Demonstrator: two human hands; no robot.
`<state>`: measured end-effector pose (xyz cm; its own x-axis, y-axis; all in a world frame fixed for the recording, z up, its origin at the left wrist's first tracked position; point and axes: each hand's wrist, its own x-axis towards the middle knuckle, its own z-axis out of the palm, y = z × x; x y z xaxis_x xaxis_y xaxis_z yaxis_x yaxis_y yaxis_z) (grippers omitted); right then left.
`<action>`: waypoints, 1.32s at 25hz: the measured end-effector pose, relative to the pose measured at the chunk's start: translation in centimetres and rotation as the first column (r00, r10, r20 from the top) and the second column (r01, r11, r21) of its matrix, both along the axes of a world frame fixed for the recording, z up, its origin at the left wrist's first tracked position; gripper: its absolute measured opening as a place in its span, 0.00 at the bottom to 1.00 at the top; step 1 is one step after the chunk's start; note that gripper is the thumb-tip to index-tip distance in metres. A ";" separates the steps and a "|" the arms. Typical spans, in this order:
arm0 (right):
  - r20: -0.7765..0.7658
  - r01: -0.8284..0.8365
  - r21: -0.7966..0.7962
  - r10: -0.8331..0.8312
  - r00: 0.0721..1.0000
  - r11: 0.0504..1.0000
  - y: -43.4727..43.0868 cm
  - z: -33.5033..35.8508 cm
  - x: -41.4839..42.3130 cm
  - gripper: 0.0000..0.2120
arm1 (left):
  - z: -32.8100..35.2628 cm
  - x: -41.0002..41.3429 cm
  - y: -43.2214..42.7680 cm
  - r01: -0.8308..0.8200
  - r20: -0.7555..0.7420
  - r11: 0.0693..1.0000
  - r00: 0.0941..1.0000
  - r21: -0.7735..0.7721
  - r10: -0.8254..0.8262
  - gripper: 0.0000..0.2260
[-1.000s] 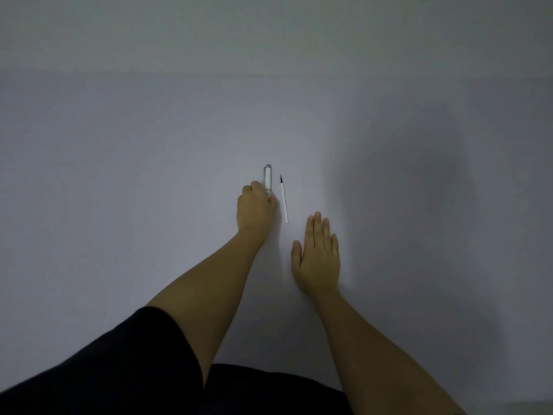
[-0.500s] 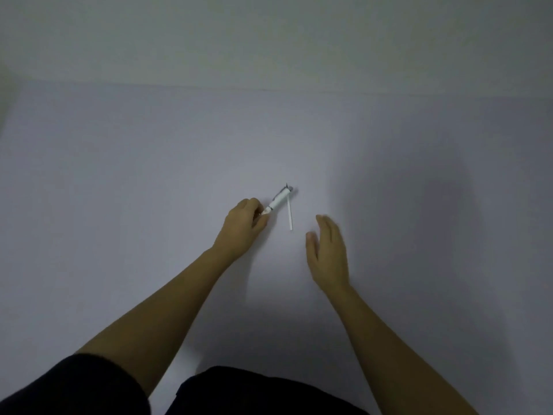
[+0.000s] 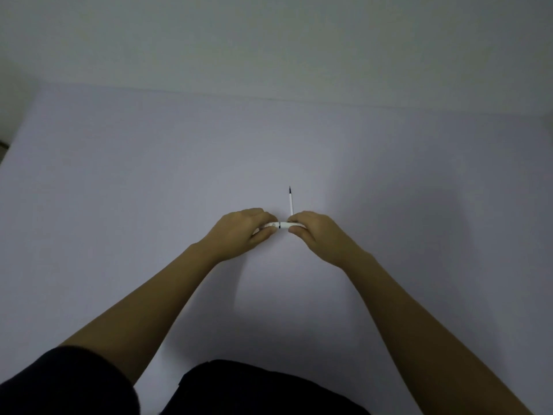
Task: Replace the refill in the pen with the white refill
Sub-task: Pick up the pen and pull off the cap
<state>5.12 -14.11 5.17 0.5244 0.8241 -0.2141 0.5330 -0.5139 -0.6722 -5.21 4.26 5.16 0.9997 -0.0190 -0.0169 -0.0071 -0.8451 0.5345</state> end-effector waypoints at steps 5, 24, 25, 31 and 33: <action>0.002 0.004 0.070 -0.004 1.000 0.998 0.1 1.5 -0.4 0.11 | 0.7 -0.3 0.0 -0.041 0.163 0.998 0.986 0.048 0.033 0.12; -0.317 0.383 0.243 -0.300 0.900 0.891 -1.2 1.9 1.1 0.08 | 1.1 -0.8 -0.3 -0.180 0.153 0.977 0.969 -0.114 0.196 0.12; -0.409 0.464 0.234 -0.347 0.844 0.854 -1.7 1.6 1.5 0.09 | 0.8 -0.9 0.0 -0.198 0.145 0.972 0.966 -0.124 0.215 0.12; -0.206 0.466 -0.048 -0.465 0.861 0.884 -2.6 -1.2 2.8 0.04 | -0.1 -0.9 0.4 -0.309 0.081 0.933 0.941 -0.185 0.328 0.09; -0.130 0.417 -0.136 -0.433 0.892 0.899 -2.3 -2.0 3.1 0.05 | 0.1 -0.7 0.3 -0.313 0.088 0.928 0.938 -0.203 0.335 0.09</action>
